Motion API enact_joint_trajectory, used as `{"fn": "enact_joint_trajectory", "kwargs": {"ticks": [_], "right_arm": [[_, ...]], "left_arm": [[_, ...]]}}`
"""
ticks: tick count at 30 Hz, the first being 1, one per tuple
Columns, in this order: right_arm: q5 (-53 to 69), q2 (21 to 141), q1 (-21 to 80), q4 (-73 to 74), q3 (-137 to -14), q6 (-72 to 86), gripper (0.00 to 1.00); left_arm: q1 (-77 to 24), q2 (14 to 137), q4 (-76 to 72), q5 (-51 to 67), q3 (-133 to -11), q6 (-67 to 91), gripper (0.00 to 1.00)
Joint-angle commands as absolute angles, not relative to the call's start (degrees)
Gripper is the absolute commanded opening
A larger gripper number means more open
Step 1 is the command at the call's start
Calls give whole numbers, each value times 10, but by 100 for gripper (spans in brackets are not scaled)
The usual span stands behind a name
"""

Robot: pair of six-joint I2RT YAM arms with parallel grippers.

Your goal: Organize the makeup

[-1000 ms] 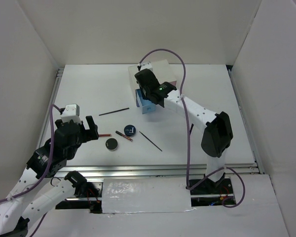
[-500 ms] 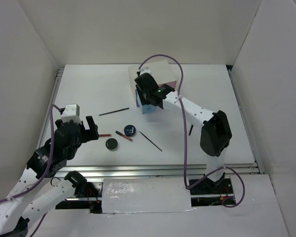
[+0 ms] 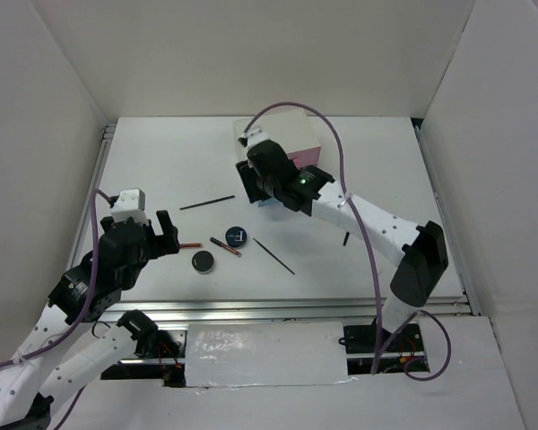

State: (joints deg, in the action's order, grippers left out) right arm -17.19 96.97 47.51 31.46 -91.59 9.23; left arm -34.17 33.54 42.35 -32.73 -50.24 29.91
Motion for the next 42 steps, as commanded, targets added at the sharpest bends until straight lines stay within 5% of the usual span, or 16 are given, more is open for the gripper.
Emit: {"fn": "enact_joint_trajectory", "kwargs": {"ticks": [1,10,14,19,42], "right_arm": [[-72,926,524,273,-860,51,54],[-106,1033,605,263,-812,93,73],[-117,1074,606,251,-823,101,69],[-98,1122,606,250,-848,87,53],[-91,1218,598,258,-900,53,48]], "left_arm": [[-342,335,403,-330,-506,287,99],[-341,370,435,-391,-517,323,99],[-338,373,437,-395,-517,323,100],[-337,373,428,-378,-515,314,99],[-337,365,416,-352,-510,299,99]]}}
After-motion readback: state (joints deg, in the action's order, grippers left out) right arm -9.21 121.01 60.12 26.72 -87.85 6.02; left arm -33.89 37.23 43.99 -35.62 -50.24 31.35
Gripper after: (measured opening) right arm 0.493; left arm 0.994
